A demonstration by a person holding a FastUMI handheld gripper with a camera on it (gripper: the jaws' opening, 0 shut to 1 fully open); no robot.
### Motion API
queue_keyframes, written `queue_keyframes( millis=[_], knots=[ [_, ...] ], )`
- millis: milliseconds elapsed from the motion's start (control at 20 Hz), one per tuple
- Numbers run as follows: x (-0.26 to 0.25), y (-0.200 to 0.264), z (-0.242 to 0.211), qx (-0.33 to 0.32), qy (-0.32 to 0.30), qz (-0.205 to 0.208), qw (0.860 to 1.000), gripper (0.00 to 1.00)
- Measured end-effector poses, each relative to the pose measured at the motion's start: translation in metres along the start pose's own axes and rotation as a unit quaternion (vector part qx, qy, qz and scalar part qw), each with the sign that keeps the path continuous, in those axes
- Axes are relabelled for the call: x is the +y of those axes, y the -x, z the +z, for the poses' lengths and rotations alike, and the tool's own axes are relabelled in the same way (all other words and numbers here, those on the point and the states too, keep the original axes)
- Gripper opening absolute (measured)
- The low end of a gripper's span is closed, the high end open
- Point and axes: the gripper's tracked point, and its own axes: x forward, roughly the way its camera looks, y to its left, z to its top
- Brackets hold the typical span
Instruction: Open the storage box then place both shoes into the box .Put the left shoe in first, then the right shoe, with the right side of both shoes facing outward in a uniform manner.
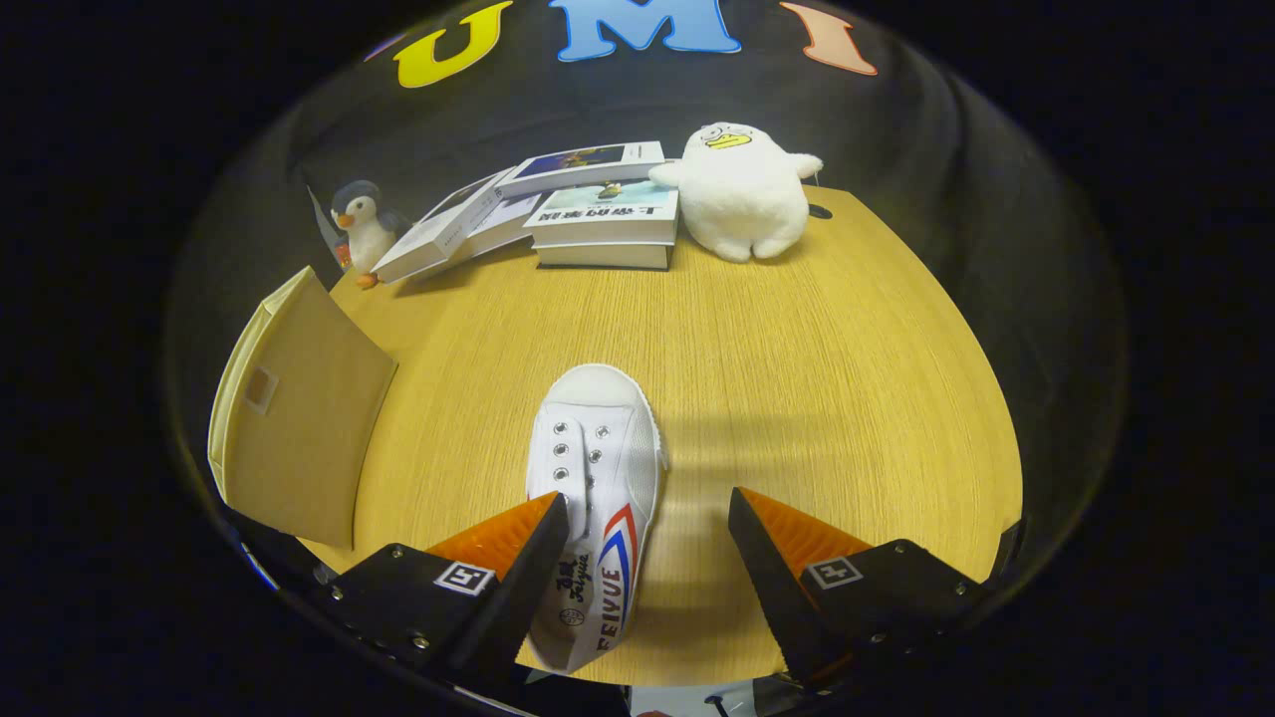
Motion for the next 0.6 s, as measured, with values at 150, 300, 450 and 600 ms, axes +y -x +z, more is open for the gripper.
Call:
queue_keyframes(
  millis=[150,300,450,600],
  knots=[
    [0.000,-0.011,-0.007,0.015,0.012,-0.003,1.000,0.98],
    [0.002,-0.018,-0.011,0.024,0.015,-0.001,1.000,0.98],
    [0.001,-0.025,-0.015,0.038,0.025,-0.009,0.999,0.98],
    [0.005,-0.030,-0.015,0.042,0.021,-0.007,0.999,0.97]
  ],
)
